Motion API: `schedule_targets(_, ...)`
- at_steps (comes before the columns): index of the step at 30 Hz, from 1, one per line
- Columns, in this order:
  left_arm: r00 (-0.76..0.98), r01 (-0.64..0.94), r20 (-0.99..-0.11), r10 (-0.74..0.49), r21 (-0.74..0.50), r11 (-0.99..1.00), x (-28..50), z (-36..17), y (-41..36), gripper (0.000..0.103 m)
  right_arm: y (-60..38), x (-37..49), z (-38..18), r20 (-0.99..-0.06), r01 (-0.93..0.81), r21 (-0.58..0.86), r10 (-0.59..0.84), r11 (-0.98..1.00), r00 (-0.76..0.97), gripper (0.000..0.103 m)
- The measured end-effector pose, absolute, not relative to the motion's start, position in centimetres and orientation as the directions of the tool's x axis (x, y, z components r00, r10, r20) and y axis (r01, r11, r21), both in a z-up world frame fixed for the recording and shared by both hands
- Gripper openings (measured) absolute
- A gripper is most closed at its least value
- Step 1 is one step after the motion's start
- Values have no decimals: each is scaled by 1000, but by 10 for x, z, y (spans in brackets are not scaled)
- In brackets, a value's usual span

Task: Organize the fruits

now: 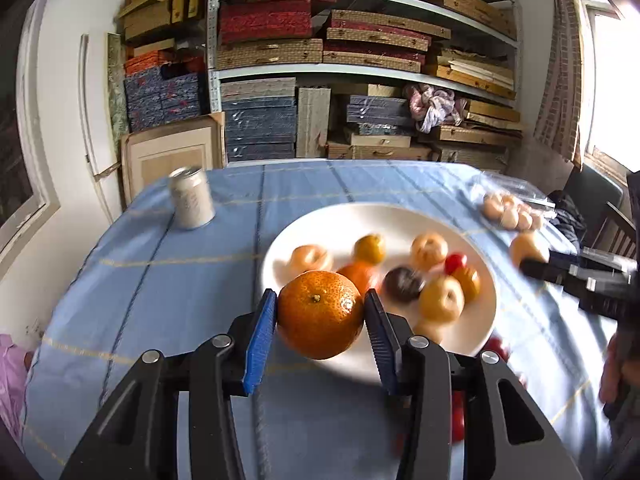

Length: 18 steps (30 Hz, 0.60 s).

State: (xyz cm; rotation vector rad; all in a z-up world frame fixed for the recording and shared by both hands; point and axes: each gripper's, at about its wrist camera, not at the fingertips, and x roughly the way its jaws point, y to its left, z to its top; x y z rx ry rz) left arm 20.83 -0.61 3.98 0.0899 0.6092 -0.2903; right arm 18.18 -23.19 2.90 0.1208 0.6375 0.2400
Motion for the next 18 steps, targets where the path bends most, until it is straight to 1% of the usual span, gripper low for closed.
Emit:
schedule_targets(4,770,294,-588,-247,-17,956,230,31,-27,45,-227,189,23,-589,-186,172,252,968,768,44)
schedule_targets(10,742,233,-631,-227,-74,970,265,12,-15,45,-217,217,19,-608,-190,140,236,972,758,44)
schedule_targets(18,716,217,-669,-201,-60,974,286,-8,-7,45,-183,271,17,-630,-238,94,243,967,738,44)
